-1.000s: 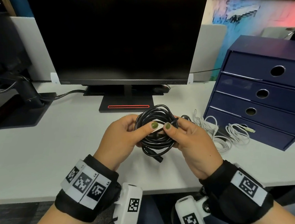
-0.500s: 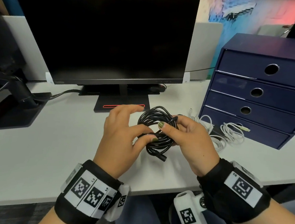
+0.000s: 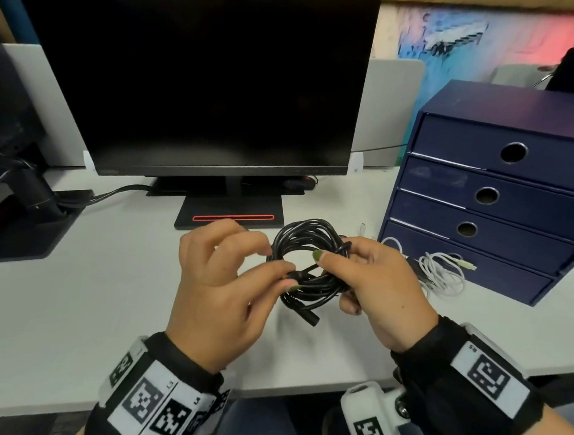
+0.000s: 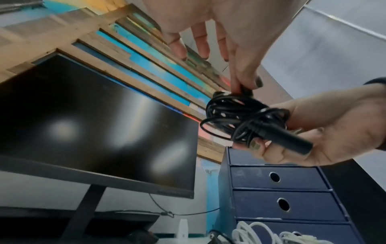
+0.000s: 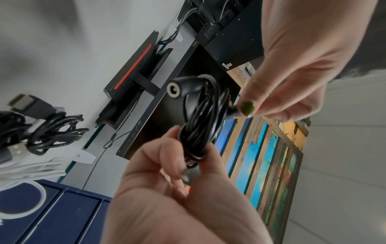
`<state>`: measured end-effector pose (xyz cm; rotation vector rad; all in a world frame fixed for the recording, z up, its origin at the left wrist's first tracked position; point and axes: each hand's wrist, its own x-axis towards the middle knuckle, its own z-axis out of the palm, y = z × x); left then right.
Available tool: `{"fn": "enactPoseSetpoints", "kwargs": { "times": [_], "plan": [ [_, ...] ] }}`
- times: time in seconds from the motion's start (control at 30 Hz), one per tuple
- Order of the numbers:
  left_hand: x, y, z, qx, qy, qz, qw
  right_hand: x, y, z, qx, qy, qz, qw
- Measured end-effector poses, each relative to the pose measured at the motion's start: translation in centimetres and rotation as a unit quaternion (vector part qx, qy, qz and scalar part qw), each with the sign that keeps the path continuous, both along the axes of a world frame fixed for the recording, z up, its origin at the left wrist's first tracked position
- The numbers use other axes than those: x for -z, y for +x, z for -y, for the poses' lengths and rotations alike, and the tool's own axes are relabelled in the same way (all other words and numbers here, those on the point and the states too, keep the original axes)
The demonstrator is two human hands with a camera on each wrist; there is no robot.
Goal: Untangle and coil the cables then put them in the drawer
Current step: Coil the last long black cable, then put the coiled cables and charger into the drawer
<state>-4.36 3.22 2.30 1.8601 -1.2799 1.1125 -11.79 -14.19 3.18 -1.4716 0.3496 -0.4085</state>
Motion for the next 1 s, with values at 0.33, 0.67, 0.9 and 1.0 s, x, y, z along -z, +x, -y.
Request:
{"fn": "enactPoseSetpoints", "kwargs": {
  "times": [0.33, 0.67, 0.9, 1.0],
  "plan": [
    [-0.7, -0.4, 2.3, 0.125, -0.029, -0.510, 0.850, -1.6, 0.8, 0.1, -0.025, 0.013, 0.015, 1.000],
    [-3.3, 1.9, 5.7, 0.122, -0.016, -0.522, 0.844, -6.1, -0.3, 9.1, 0.178, -0.370, -0.032, 0.911],
    [-5.8, 3.2, 10.0, 0.117, 0.047, -0.496, 0.859, -7.3, -3.4, 17.0, 0.290, -0.526, -0.104, 0.792],
    [-6.4, 3.7, 11.5, 0.121, 0.067, -0.483, 0.865, -7.1, -3.4, 17.6, 0.278, -0.533, -0.111, 0.791]
  ]
}}
